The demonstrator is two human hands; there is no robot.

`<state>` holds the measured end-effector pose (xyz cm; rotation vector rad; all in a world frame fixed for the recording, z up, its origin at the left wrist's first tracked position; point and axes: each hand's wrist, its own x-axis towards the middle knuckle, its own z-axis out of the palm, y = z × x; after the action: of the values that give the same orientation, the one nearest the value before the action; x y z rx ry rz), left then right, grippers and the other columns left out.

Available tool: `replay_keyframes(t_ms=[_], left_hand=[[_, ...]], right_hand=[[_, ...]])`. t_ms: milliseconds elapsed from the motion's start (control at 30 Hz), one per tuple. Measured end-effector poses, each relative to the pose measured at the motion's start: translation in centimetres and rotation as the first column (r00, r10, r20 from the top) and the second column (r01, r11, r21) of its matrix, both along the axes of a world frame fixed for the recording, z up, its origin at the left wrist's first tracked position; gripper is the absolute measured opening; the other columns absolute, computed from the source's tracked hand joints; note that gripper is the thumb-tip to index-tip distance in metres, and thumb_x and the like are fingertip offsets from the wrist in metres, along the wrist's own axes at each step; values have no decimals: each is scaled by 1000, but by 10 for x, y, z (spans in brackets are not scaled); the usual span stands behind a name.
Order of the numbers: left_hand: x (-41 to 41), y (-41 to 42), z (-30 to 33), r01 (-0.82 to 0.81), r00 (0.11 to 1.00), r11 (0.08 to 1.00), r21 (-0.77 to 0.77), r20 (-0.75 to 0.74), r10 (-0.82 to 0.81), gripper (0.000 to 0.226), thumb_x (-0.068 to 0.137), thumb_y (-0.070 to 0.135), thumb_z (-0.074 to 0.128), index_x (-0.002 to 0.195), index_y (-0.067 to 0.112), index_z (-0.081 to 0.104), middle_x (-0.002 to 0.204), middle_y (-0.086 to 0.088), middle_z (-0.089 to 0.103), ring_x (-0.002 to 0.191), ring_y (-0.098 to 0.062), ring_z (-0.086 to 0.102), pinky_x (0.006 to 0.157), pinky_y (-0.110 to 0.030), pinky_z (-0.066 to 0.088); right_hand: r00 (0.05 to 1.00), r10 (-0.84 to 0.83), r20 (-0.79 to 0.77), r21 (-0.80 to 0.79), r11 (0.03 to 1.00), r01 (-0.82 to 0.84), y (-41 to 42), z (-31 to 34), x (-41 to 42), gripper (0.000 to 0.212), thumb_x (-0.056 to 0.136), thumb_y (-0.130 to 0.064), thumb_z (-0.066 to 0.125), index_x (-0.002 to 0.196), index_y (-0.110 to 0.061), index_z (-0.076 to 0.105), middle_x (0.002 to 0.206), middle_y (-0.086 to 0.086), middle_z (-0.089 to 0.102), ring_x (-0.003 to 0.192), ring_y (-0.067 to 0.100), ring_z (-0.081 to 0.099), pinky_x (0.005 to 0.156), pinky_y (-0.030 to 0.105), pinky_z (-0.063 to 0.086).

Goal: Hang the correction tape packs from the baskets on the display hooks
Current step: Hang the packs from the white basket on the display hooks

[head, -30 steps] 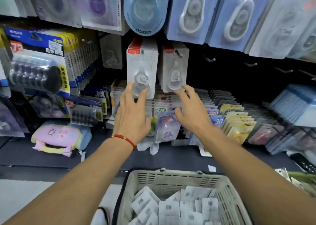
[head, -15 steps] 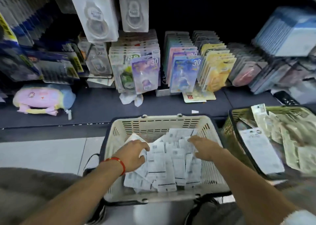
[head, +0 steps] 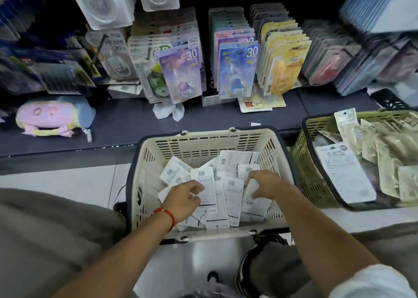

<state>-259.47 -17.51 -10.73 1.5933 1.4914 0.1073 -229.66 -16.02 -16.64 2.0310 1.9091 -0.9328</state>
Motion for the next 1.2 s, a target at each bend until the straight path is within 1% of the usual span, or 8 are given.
replay_keyframes(t_ms=[233,333,467,567,667,767,967,1200], left_hand=[[34,-3,11,-218,904,952,-215,323,280,18,100,6,63,101,20,75,105,-15,75,88,-20,69,83,-37,62],[47,-2,24,-286,632,815,-505,539,556,27,103,32,67,116,9,72,119,-19,76,98,-26,77,86,-41,65],[45,4,29,-205,262,593,-778,541,799,60,99,60,58,124,7,71,117,-17,75,102,-31,75,86,-46,64],[28,2,17,-267,246,524,-809,468,849,56,104,48,57,137,3,64,130,-22,70,115,-35,70,88,-46,62],[12,-1,5,-390,278,494,-777,412,868,45,105,31,61,143,7,60,139,-27,65,128,-46,62,105,-62,51],[1,-1,-1,-566,280,472,-676,380,881,38,99,17,71,137,14,65,127,-22,72,114,-45,70,90,-63,58],[-24,-2,-12,-643,259,463,-610,396,881,43,93,6,77,132,20,66,119,-12,77,99,-35,76,67,-48,64],[-38,-6,-19,-654,295,503,-565,422,857,37,89,4,79,117,27,72,103,-3,82,81,-23,81,56,-39,62]], right_hand=[[927,-191,-323,354,884,305,2,106,1,31,80,-22,89,100,-27,66,98,-8,71,89,16,69,74,32,56],[851,-120,-511,463,796,390,-12,134,-37,36,78,-19,91,101,-30,65,103,-17,65,91,4,63,75,22,54],[840,143,-523,468,872,143,-39,124,-104,48,75,-18,93,117,-21,69,124,-7,62,117,13,53,101,22,43],[781,200,-592,394,917,63,-47,102,-128,46,79,-20,89,120,-24,70,129,-12,64,124,9,52,108,16,38],[652,-88,-753,208,908,363,-32,81,-124,13,93,-14,76,100,-24,75,102,-13,75,100,5,69,89,15,52],[778,-318,-542,182,859,479,-11,43,-94,13,99,-9,68,110,-15,73,112,1,75,102,17,68,94,28,56],[973,-209,-99,-26,978,208,-5,-17,-92,91,94,-44,76,163,-17,24,168,10,29,156,30,27,127,46,26],[985,-168,-24,18,986,169,12,-34,-108,67,87,-41,84,143,-20,53,144,10,45,141,30,40,116,45,38]])
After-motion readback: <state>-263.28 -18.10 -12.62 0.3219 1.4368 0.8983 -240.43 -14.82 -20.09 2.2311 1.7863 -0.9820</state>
